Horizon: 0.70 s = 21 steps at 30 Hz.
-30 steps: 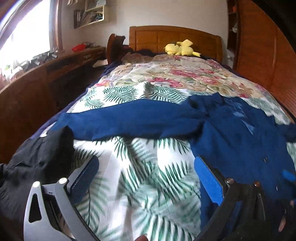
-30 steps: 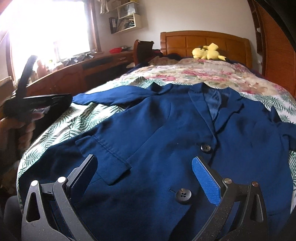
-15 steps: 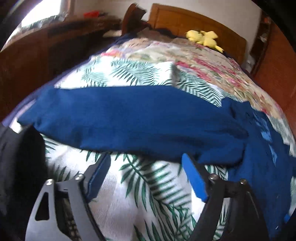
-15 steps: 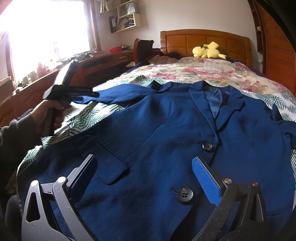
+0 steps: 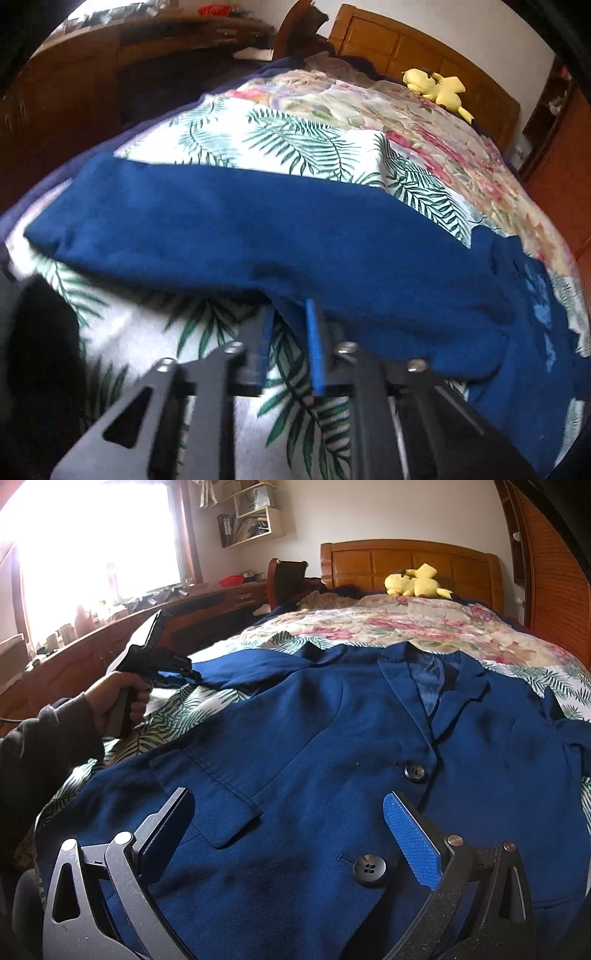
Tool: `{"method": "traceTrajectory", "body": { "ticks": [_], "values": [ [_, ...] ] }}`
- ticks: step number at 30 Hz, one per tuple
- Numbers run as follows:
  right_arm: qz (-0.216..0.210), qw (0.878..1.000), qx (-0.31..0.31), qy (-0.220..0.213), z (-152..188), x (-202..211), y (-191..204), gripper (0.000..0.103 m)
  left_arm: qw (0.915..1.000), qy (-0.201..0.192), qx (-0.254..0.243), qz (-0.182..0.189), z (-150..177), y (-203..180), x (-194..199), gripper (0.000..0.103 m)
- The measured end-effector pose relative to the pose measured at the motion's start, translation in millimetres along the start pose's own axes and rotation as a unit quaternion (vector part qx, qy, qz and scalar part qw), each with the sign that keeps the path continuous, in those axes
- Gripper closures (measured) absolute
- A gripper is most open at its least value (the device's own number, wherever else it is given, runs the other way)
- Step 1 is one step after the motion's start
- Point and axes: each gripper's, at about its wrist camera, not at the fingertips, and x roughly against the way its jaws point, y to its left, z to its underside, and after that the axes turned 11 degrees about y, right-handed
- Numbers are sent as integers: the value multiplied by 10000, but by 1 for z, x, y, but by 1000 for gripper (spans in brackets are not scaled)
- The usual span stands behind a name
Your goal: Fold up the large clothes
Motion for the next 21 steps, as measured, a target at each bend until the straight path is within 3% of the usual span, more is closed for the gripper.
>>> {"method": "traceTrajectory", "body": {
  "ticks": [2, 5, 11, 15, 21],
  "values": [
    [2, 10000, 3, -12, 1, 0, 1, 0, 9998, -90, -144, -116, -1, -8, 3, 103],
    [2, 10000, 3, -19, 1, 0, 1, 0, 9976, -396, -428, -370, -2, -22, 17, 103],
    [34, 9999, 38, -115, 2, 5, 3, 0, 9915, -743, -1017, -329, 1, -70, 59, 103],
    [99, 9996, 104, -229, 0, 21, 2, 0, 9837, -896, -1549, -181, 14, -113, 95, 103],
    [366, 9987, -99, -333, 15, 60, -19, 0, 9680, -986, -2300, 177, 58, -171, 143, 103]
  ]
}}
